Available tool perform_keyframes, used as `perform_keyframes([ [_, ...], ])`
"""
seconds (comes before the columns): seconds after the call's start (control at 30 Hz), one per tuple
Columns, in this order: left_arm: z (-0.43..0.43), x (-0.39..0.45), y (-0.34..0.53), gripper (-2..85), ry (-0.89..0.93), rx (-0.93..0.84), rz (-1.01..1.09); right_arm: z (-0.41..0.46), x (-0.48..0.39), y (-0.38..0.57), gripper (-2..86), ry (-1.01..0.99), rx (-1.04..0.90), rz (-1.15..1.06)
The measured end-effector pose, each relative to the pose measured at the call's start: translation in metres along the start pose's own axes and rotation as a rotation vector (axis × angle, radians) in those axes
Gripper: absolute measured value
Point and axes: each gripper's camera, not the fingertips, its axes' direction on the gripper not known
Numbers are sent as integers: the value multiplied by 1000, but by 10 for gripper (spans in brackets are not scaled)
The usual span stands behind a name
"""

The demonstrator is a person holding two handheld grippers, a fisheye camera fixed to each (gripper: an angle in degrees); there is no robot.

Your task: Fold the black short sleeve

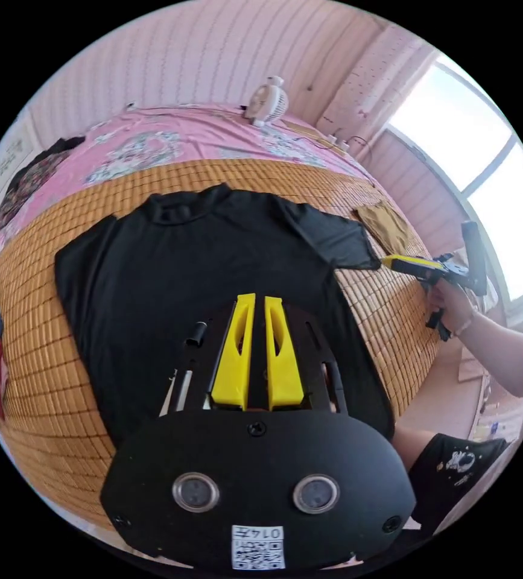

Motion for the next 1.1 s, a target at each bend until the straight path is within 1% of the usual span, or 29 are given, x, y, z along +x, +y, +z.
perform_keyframes([
  [0.03,-10,-30,24,41,-53,9,-80,8,-31,-21,-4,-35,-21,-48],
  [0.07,-15,-44,36,42,-79,17,-115,12,-48,-33,-3,-56,-27,-78],
  [0.1,-23,-70,60,43,-134,32,-174,21,-83,-58,-1,-98,-38,-152],
  [0.2,-33,-120,108,45,-218,49,-252,47,-177,-129,13,-159,-65,-336],
  [0.23,-35,-139,122,46,-231,53,-279,58,-214,-159,24,-174,-69,-398],
  [0.27,-36,-148,128,46,-237,66,-288,62,-231,-174,31,-178,-65,-420],
  [0.33,-42,-187,148,47,-236,142,-297,82,-290,-235,55,-185,-49,-477],
  [0.43,-38,-241,160,51,-201,183,-338,108,-348,-309,70,-175,-45,-475],
  [0.47,-36,-252,161,54,-184,186,-345,113,-357,-323,72,-169,-48,-463],
  [0.53,-29,-289,162,62,-119,232,-373,136,-381,-365,77,-153,-74,-371],
  [0.6,-20,-312,160,66,-109,249,-373,148,-397,-387,80,-129,-108,-323],
  [0.67,-4,-330,158,69,-121,222,-370,153,-412,-403,82,-63,-112,-312],
  [0.77,24,-354,157,70,-110,134,-350,163,-435,-426,79,79,-126,-316],
  [0.83,35,-363,165,56,-129,99,-290,175,-458,-437,47,126,-209,-401],
  [0.87,37,-365,168,52,-139,93,-269,171,-464,-439,35,125,-195,-432],
  [0.9,38,-369,175,22,-147,86,-246,166,-474,-445,10,122,-200,-466],
  [0.97,36,-376,189,1,-119,99,-230,160,-490,-456,2,112,-234,-517],
  [1.07,17,-388,229,-5,-123,180,-272,125,-533,-475,1,7,-146,-653],
  [1.1,4,-389,252,-4,-130,227,-288,109,-559,-482,3,-81,-119,-736],
])
